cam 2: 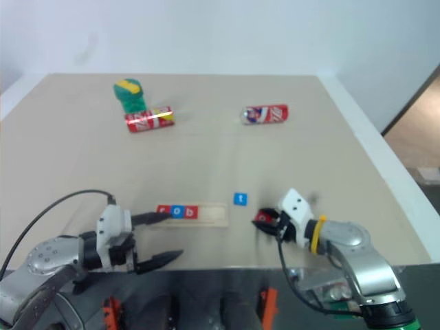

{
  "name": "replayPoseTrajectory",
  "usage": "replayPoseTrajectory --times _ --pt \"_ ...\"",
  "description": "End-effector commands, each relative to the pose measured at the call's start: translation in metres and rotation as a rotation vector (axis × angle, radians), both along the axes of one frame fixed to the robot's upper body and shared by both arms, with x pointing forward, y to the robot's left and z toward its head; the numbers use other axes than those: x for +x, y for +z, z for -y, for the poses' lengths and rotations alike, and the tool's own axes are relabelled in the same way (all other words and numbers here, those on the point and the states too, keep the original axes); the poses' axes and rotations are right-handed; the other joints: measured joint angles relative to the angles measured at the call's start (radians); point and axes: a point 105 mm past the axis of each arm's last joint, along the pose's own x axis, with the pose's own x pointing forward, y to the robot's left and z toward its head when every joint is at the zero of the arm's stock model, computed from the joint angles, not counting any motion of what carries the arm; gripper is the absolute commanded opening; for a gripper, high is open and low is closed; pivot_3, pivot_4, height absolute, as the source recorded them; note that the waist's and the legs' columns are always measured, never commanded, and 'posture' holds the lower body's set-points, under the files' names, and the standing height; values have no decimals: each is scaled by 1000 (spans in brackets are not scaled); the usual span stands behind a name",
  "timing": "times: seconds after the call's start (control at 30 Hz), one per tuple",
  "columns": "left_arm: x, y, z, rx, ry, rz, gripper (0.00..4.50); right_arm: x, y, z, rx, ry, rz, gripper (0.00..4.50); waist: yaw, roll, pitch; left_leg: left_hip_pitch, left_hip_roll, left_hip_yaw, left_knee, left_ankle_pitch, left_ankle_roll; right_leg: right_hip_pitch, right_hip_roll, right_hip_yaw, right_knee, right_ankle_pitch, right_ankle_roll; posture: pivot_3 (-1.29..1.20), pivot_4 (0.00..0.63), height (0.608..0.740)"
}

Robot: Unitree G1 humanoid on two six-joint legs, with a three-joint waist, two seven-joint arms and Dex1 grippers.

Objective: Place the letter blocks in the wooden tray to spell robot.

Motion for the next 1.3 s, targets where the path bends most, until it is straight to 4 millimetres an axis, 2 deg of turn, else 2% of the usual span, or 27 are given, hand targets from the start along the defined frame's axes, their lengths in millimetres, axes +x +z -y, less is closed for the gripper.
replayPoseTrajectory --times 0.03,0.1,0.17,0.23,0.3,0.5,0.8,1.3 --pt "7 11 -5 -19 78 60 4500 9 39 -33 54 112 120 1263 -4 1 0 0 0 1 0 0 0 -1 0 1 0 1 0 0 150 740" --pt "10 10 -7 -21 108 64 4500 12 49 -49 65 175 143 1263 -4 1 0 0 0 3 0 1 0 -1 1 2 0 2 0 0 150 740" --pt "11 6 -10 -11 137 72 4500 12 56 -74 83 274 147 1263 -5 0 0 0 0 5 0 1 0 -1 1 2 0 2 0 0 150 740" --pt "12 4 -12 -8 163 78 4500 9 50 -99 50 417 136 1263 -5 0 0 0 0 5 -1 1 0 -2 1 2 0 1 1 0 150 740" --pt "11 3 -11 -6 176 86 4500 8 40 -107 18 494 119 1263 -3 0 0 -1 0 5 -2 0 0 -2 1 2 0 1 4 0 150 740" --pt "10 2 -12 -8 204 93 4500 13 26 -110 -13 530 107 1263 8 0 0 -9 -3 2 -1 -1 -1 -6 -5 -1 0 0 6 0 150 740" --pt "6 1 -12 -1 210 94 4500 16 14 -108 -37 549 96 1263 6 0 0 -8 -2 0 1 -1 -1 -5 -2 -3 0 1 6 0 150 740" --pt "6 0 -12 3 205 86 4500 29 12 -110 -52 550 114 1263 6 0 0 -6 -1 1 1 -1 -1 -4 -1 -3 0 2 5 0 150 740"
